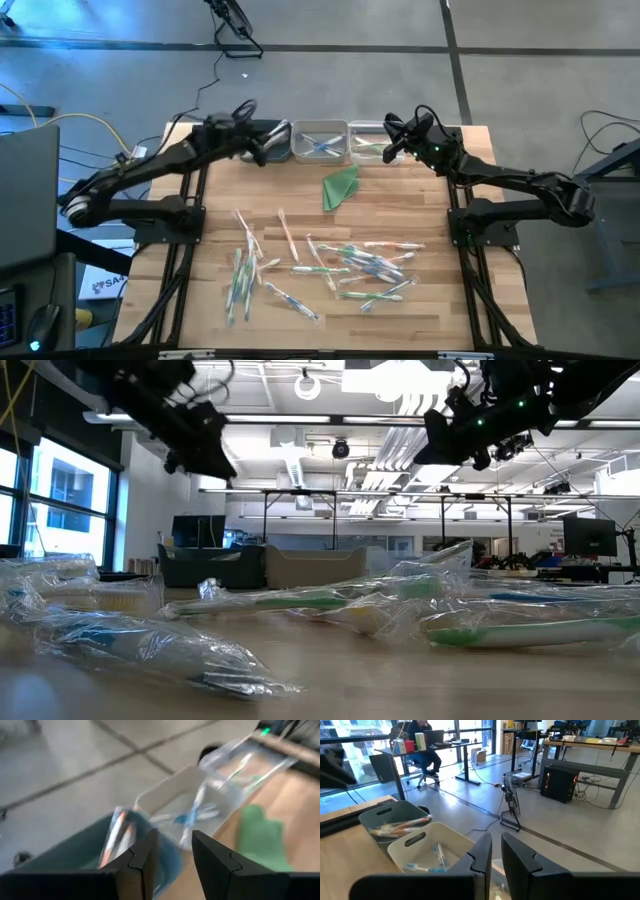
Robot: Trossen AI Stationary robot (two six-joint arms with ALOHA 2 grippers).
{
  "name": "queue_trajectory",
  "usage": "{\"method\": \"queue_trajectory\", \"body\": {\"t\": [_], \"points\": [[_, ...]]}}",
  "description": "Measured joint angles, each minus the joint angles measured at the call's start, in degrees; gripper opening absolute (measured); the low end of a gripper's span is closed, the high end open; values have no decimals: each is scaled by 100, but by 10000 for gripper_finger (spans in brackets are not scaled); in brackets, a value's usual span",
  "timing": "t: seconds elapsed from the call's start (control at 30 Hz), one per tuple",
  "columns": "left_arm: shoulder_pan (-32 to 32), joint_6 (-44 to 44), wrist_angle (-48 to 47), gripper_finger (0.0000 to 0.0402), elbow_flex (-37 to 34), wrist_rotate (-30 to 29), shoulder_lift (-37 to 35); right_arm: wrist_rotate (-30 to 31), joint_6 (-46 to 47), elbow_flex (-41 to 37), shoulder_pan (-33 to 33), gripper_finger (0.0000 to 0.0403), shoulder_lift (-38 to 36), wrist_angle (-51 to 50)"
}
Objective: Pick & Place Toothbrushes
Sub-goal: Put the orange toothbrush into the dark blue bin
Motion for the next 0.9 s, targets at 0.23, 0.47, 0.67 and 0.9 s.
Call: {"method": "queue_trajectory", "body": {"t": [0.23,0.47,0.67,0.9], "points": [[-426,-112,-469,117,-125,33,-918,-2,-1,0,0,34,0,210],[-485,-351,-606,117,-123,143,-1177,-2,-1,0,0,34,0,604],[-485,-349,-610,117,-123,145,-1168,-29,4,2,1,34,0,620],[-485,-351,-611,117,-122,143,-1142,-456,2,2,50,34,0,802]]}}
